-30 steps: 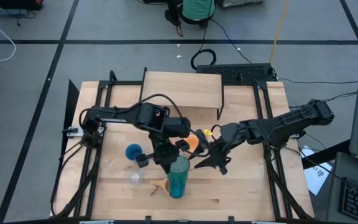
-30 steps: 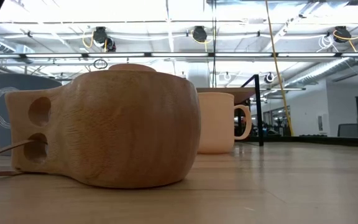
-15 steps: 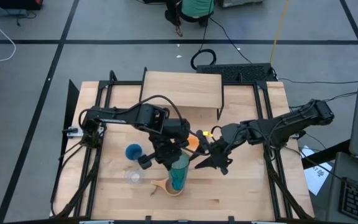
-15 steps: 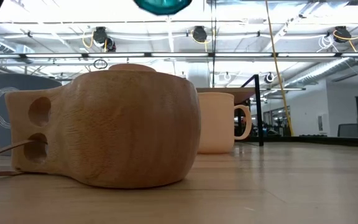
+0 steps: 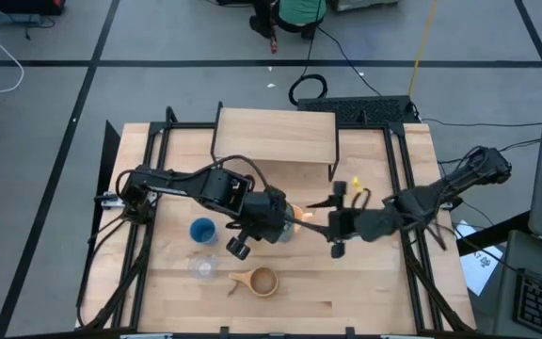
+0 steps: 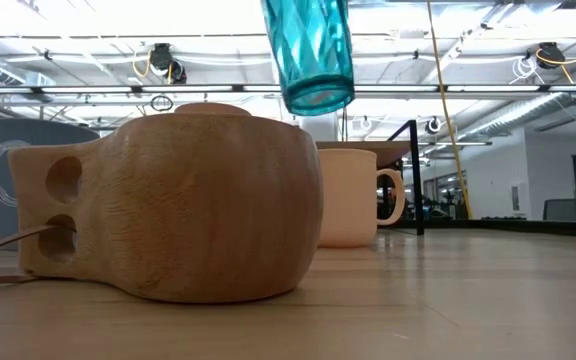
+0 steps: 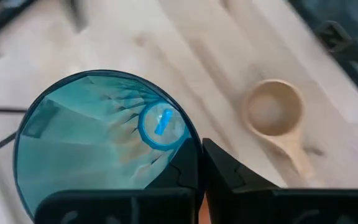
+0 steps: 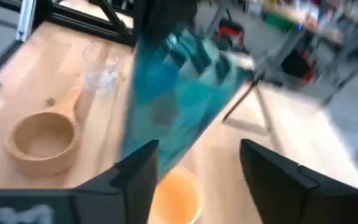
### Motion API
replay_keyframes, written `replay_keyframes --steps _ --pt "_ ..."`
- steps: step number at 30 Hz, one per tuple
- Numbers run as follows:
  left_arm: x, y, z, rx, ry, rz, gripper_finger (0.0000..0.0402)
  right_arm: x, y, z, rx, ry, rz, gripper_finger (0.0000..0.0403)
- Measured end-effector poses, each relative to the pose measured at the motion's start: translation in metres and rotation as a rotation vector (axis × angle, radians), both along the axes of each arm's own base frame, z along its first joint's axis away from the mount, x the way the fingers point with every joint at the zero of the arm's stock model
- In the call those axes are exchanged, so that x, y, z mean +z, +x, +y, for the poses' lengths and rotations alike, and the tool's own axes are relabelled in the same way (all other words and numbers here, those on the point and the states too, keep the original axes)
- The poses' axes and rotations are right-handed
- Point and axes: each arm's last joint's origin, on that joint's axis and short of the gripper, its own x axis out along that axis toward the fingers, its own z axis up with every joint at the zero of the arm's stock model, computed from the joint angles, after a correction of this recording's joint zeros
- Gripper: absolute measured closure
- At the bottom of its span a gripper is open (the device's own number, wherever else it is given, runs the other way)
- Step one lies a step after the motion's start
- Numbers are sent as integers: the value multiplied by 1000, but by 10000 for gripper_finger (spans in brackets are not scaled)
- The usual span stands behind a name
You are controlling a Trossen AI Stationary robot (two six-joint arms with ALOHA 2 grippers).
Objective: Stack small to large cups/mugs on shelf
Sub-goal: Put the blue cup on the shelf
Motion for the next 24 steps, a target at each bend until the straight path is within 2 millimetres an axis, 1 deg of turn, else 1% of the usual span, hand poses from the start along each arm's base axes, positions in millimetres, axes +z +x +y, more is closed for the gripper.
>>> replay_keyframes --steps 2,4,7,11,14,17,24 --pt "3 1 -4 39 31 -48 396 -8 -10 0 -32 82 -10 155" --pt "4 2 -8 41 47 -84 398 -19 -14 2 -38 144 -60 125" --pt "6 3 -14 25 50 -111 396 -44 -18 2 -27 192 -131 78" --pt "8 1 -19 16 80 -137 395 -72 -22 -1 -13 229 -227 17" --pt "9 1 -24 -10 95 -150 397 -88 -26 -3 -6 260 -288 9" --pt "10 2 -27 -24 94 -175 394 -97 -26 -6 30 317 -325 5" --pt "14 5 -30 -91 112 -236 395 -108 -13 -12 102 396 -309 3"
